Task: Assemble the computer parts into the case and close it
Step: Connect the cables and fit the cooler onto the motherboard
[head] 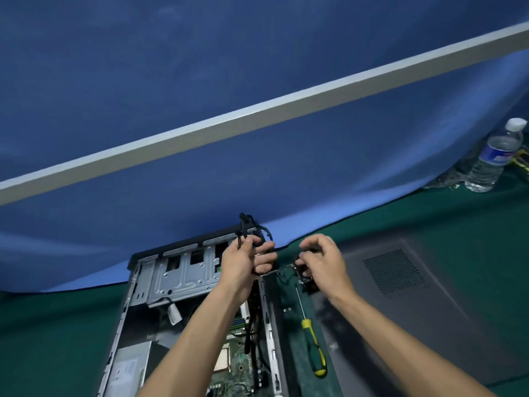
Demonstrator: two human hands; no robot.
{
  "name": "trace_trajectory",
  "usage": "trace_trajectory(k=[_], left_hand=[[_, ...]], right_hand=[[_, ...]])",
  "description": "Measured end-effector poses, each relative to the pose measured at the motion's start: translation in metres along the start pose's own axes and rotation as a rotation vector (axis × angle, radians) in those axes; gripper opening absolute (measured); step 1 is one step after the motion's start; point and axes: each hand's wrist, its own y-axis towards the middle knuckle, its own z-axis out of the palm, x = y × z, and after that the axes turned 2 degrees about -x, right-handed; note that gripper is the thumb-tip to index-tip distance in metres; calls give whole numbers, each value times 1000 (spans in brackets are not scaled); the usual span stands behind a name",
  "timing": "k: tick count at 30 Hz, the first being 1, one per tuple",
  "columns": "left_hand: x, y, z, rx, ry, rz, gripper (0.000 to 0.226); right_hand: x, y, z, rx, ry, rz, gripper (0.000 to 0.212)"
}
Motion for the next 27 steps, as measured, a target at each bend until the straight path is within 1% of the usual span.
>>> trace_trajectory(k=[2, 5, 8, 10, 12, 16, 19, 22, 25, 27], left_hand=[[-8, -1, -19, 12, 14, 6, 22], [-18, -6, -46, 91, -19, -37, 23], [-24, -11, -70, 150, -89, -106, 23], [-27, -13, -88, 157, -140, -140, 23], [-31, -13, -109, 158, -167, -155, 24], [-33, -11, -149, 143, -156, -179, 23], [-29, -6, -172, 50, -180, -172, 19], [-26, -1, -196, -45, -220, -138, 20], [-24, -1, -216, -105, -232, -109, 20], [-22, -3, -226, -118, -210, -96, 19]], right_hand=[[5, 3, 13, 59, 22, 114, 19], [13, 2, 37, 192, -2, 229, 14], [21, -7, 67, 305, 79, 340, 20], [23, -17, 86, 335, 157, 391, 22], [22, -27, 103, 326, 195, 398, 21], [24, -41, 132, 257, 225, 387, 16], [26, -49, 149, 197, 179, 376, 12], [25, -55, 161, 106, 175, 372, 15], [21, -61, 172, 29, 161, 372, 17], [18, -66, 179, 10, 142, 380, 17]])
